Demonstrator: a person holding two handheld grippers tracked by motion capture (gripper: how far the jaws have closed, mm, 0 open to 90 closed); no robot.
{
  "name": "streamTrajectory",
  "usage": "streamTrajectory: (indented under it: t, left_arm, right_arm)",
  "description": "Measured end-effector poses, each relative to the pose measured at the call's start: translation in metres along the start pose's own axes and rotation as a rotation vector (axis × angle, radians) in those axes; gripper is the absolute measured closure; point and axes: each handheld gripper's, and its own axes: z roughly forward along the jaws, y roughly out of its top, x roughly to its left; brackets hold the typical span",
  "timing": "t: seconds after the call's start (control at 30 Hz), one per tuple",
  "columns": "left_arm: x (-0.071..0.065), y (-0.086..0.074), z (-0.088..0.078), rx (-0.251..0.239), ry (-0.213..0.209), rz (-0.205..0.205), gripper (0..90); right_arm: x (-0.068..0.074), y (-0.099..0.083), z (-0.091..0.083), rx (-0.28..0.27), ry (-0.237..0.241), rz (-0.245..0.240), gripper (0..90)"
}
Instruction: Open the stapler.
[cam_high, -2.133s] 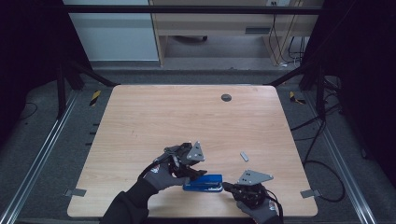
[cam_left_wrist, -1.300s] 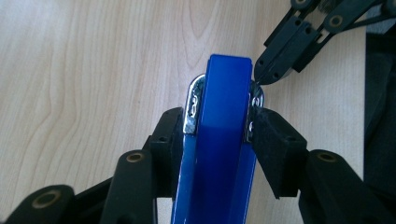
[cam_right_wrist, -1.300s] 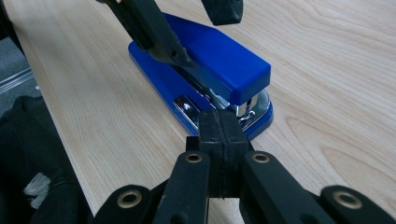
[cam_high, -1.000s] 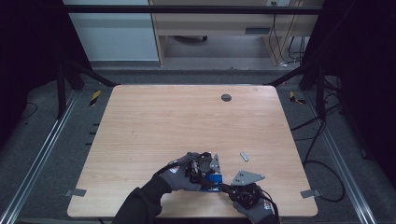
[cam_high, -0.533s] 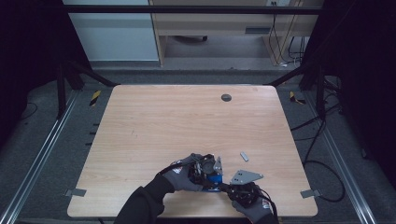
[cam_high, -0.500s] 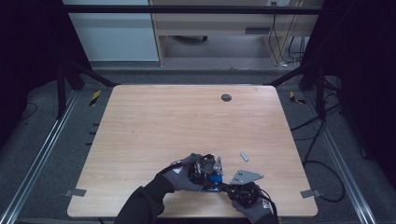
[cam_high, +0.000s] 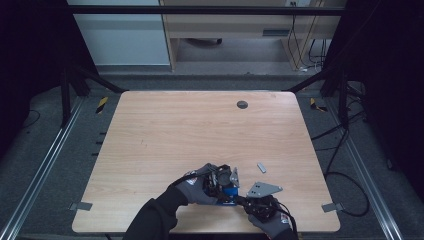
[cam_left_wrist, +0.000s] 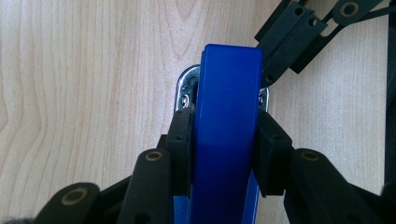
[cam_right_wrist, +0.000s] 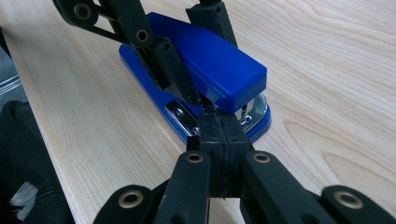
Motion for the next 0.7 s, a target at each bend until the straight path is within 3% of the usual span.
streamTrajectory:
  t: [0.7]
  left_arm:
    - [0.0004,0.0007,-0.0014,0.007,-0.009,0.025,65.6]
  right_arm:
    - [0.0023,0.0012,0.0012,0.002,-0.007,0.018,90.0]
